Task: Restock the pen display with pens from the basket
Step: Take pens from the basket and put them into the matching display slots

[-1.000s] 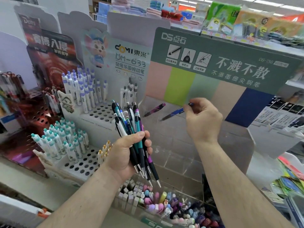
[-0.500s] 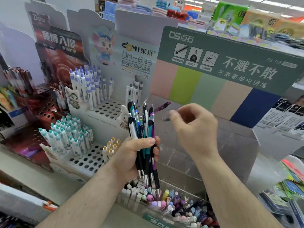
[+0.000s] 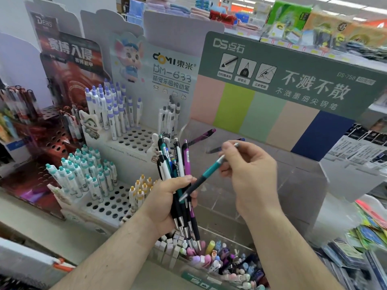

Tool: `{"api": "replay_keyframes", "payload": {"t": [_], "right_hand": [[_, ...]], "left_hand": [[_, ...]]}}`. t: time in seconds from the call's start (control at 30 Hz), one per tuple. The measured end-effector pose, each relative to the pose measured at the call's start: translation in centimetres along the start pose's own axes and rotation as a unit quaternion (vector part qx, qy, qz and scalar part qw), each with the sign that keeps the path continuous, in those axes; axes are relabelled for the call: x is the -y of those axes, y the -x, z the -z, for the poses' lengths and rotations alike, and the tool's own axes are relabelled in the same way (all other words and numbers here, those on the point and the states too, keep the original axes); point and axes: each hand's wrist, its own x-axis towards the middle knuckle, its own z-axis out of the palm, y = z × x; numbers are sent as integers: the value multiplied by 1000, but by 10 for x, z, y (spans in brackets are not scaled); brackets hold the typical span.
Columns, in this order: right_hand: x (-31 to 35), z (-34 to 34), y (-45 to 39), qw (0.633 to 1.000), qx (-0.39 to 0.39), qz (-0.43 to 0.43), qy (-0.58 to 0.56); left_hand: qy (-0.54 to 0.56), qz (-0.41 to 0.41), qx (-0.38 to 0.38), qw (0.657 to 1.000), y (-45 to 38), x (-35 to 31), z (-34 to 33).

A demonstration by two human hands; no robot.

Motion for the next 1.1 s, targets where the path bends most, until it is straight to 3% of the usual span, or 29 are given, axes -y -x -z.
{"api": "replay_keyframes", "payload": {"t": [0.13, 0.33, 0.57, 0.87, 0.97, 1.1], "right_hand": [[-2, 18, 2, 994, -97, 2, -51], [-12, 30, 10, 991, -110, -25, -65], [-17, 43, 7, 986, -159, -19, -39], [9, 83, -21, 948, -284, 129, -60], [11, 97, -30, 931, -317, 182, -6], [2, 100, -48, 929, -297, 197, 102]], "left_hand": [[71, 13, 10, 997, 1, 0, 4], [108, -9, 46, 993, -3, 1, -6], [111, -40, 13, 993, -11, 2, -20], [57, -20, 28, 998, -23, -1, -18], [49, -21, 31, 998, -22, 0, -20], [38, -14, 32, 999, -22, 1, -21]]}}
